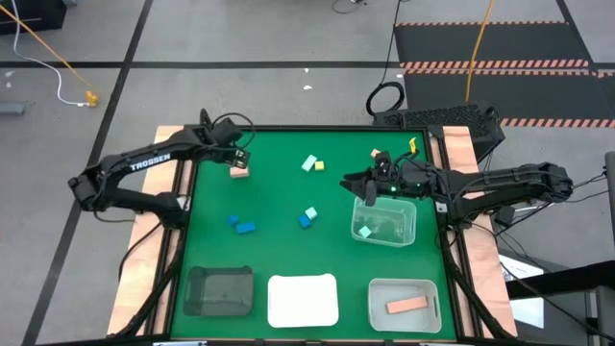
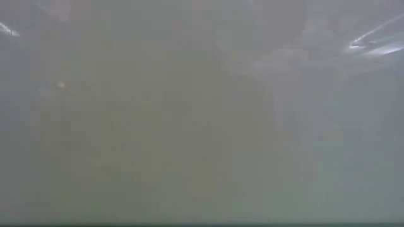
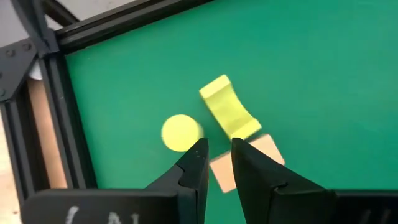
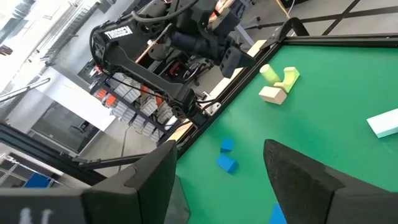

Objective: Sort & place blocks by color
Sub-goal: Put the left green block into the black bin

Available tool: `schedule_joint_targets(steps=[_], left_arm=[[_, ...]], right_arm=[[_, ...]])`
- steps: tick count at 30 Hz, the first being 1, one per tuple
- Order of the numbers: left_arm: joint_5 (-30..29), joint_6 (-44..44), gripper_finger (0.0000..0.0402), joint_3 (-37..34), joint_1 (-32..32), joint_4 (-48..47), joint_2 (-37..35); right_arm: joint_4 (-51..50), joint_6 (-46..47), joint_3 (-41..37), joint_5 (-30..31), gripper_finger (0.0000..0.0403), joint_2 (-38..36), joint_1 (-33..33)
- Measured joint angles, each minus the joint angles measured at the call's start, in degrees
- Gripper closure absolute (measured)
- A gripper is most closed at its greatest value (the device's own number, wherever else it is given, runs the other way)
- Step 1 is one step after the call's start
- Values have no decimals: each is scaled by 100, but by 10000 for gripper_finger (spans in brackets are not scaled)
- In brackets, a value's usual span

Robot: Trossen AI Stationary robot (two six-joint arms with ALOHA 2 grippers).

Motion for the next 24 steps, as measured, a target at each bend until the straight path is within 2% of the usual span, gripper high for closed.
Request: schedule_joint_targets(steps=[8,14,16,19,24], left_arm=[[-319,-223,331,0,350,84,-13],[-256,-315,389,0,421,68,-13],[-258,-335,396,0,417,67,-13],[-253,-328,370,0,417,60,-13],[-256,-344,278,0,419,55,-13]], right_arm=[[-3,-151,0,24,172,0,-28],[-10,-155,0,17,172,0,-26],[-34,-191,0,15,172,0,-26],[-61,-258,-1,4,172,0,-26],[-83,-321,0,0,172,0,-26]])
